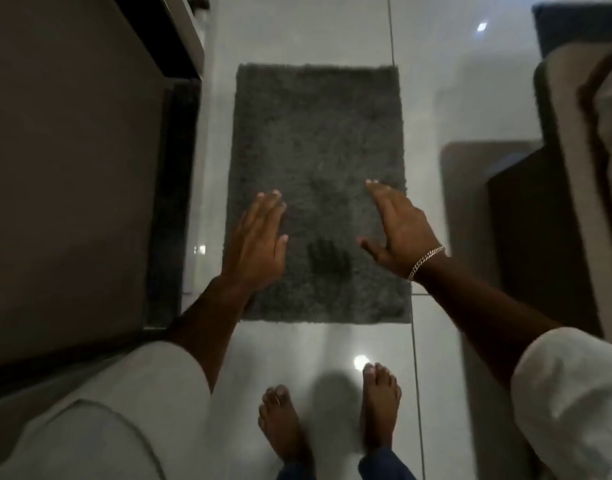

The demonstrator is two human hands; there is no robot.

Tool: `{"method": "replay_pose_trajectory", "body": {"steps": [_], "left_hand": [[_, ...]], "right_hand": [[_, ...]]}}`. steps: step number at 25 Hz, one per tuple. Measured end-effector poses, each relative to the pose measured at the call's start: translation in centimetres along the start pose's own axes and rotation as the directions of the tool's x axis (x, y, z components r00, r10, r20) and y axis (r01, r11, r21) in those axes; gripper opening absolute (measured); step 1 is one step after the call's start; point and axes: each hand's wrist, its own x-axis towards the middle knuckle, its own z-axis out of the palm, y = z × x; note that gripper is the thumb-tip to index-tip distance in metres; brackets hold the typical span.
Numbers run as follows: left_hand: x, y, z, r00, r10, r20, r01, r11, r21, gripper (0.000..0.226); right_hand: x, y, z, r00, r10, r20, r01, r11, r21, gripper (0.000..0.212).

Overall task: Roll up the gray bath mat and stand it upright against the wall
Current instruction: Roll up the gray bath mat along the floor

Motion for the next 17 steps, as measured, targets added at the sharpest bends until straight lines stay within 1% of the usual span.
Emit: {"method": "replay_pose_trajectory", "body": {"steps": [1,2,3,4,5,6,7,8,9,10,11,13,14,15,16,17], "left_hand": [[-1.5,-1.3,3.5,0.999,-0.019,0.039,0.018,1.0,0.011,0.06],[-2.5,-2.7,6.7,0.999,0.008,0.044,-0.009,1.0,0.018,0.059],[-4.1,-4.2,10.5,0.996,0.037,0.083,-0.04,0.999,0.028,0.058],[-5.7,-5.3,13.9,0.987,0.043,0.154,-0.048,0.999,0.027,0.057],[-6.8,-6.3,17.1,0.971,0.043,0.234,-0.048,0.999,0.015,0.058],[-7.6,-7.0,19.6,0.943,0.009,0.333,-0.017,1.0,0.021,0.06],[-8.1,-7.6,21.5,0.912,-0.017,0.409,-0.013,0.998,0.069,0.062],[-8.9,-8.1,23.5,0.897,-0.023,0.441,-0.036,0.991,0.125,0.062],[-9.8,-8.6,25.1,0.897,-0.009,0.442,-0.084,0.978,0.189,0.057],[-10.8,-9.0,26.4,0.914,0.015,0.406,-0.12,0.965,0.235,0.048],[-11.6,-9.2,27.3,0.937,0.053,0.345,-0.15,0.954,0.261,0.036],[-12.1,-9.1,27.7,0.971,0.129,0.203,-0.183,0.944,0.274,0.015],[-12.1,-8.8,27.5,0.976,0.121,0.18,-0.166,0.951,0.261,0.011],[-11.7,-8.2,27.0,0.978,0.078,0.194,-0.123,0.965,0.23,0.011],[-11.0,-7.6,26.3,0.976,0.011,0.217,-0.051,0.982,0.18,0.01],[-10.1,-7.1,25.5,0.974,-0.043,0.224,0.013,0.991,0.134,0.009]], "right_hand": [[-1.0,1.2,3.9,0.998,0.025,0.058,-0.024,0.999,-0.024,0.094],[-1.5,2.4,7.5,0.993,0.042,0.11,-0.036,0.998,-0.054,0.096],[-2.6,3.8,11.6,0.98,0.076,0.186,-0.063,0.995,-0.074,0.098],[-4.0,4.8,15.3,0.959,0.112,0.261,-0.091,0.992,-0.088,0.1],[-5.1,5.9,18.6,0.95,0.115,0.291,-0.09,0.991,-0.1,0.102],[-6.1,6.8,21.2,0.945,0.114,0.307,-0.082,0.99,-0.117,0.102],[-6.8,7.5,23.1,0.947,0.094,0.309,-0.055,0.99,-0.133,0.101],[-7.6,8.0,25.0,0.943,0.081,0.323,-0.034,0.988,-0.149,0.098],[-8.4,8.4,26.6,0.94,0.082,0.332,-0.022,0.983,-0.18,0.094],[-9.1,8.5,28.1,0.936,0.09,0.34,-0.017,0.977,-0.212,0.087],[-9.6,8.6,29.1,0.942,0.097,0.321,-0.019,0.971,-0.24,0.079],[-9.8,8.3,29.5,0.971,0.076,0.228,-0.013,0.964,-0.265,0.057],[-9.9,8.0,29.4,0.984,0.038,0.177,0.011,0.962,-0.271,0.043],[-10.1,7.7,29.2,0.993,-0.01,0.115,0.041,0.96,-0.277,0.031],[-10.1,7.3,28.9,0.997,-0.045,0.056,0.059,0.959,-0.279,0.023],[-9.9,7.0,28.5,0.999,-0.052,0.014,0.054,0.956,-0.289,0.02]]}}
